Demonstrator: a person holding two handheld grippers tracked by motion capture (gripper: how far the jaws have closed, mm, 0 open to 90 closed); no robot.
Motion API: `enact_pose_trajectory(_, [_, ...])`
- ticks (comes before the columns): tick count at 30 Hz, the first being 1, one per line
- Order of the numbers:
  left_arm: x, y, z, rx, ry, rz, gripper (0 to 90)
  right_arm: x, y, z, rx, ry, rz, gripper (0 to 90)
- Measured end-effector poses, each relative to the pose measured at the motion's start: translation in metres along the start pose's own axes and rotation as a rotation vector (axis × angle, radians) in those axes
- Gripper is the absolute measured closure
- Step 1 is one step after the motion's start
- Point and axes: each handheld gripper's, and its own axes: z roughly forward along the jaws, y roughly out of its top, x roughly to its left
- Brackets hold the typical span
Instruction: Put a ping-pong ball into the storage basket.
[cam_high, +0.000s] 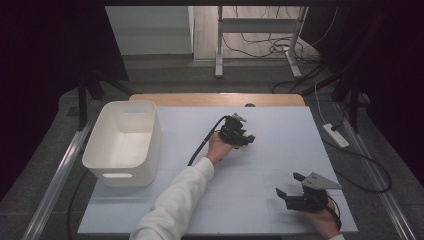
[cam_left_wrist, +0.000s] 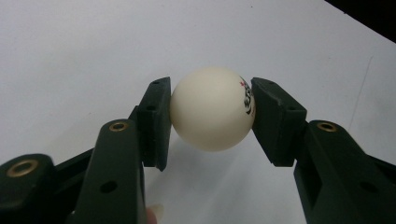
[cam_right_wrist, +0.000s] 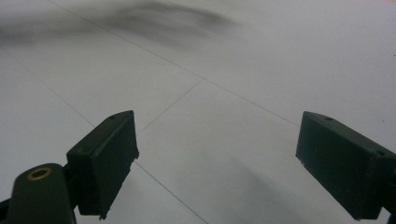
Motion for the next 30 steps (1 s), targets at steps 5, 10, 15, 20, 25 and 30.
enact_pose_trajectory(5, [-0.001, -0.003, -0.008, -0.011, -0.004, -0.001, 50.7, 0.0, 0.0, 0.001, 0.0, 0.0, 0.001, 12.4])
enact_pose_trajectory(10, [-0.002, -0.007, -0.019, -0.034, 0.003, -0.001, 50.7, 0.0, 0.001, 0.001, 0.005, -0.003, 0.0, 12.5])
enact_pose_trajectory(15, [-0.005, -0.009, -0.03, -0.044, 0.005, 0.014, 50.6, 0.001, 0.001, 0.002, 0.005, -0.005, -0.005, 12.5])
enact_pose_trajectory(20, [-0.009, -0.011, -0.041, -0.058, -0.004, 0.012, 50.7, 0.001, 0.002, 0.003, 0.005, -0.004, -0.003, 12.5])
enact_pose_trajectory(25, [-0.009, -0.013, -0.045, -0.066, -0.005, 0.01, 50.6, 0.001, 0.002, 0.003, 0.007, -0.005, -0.006, 12.5])
enact_pose_trajectory(30, [-0.008, -0.016, -0.048, -0.067, -0.006, 0.011, 50.6, 0.001, 0.002, 0.004, 0.007, -0.007, -0.009, 12.5])
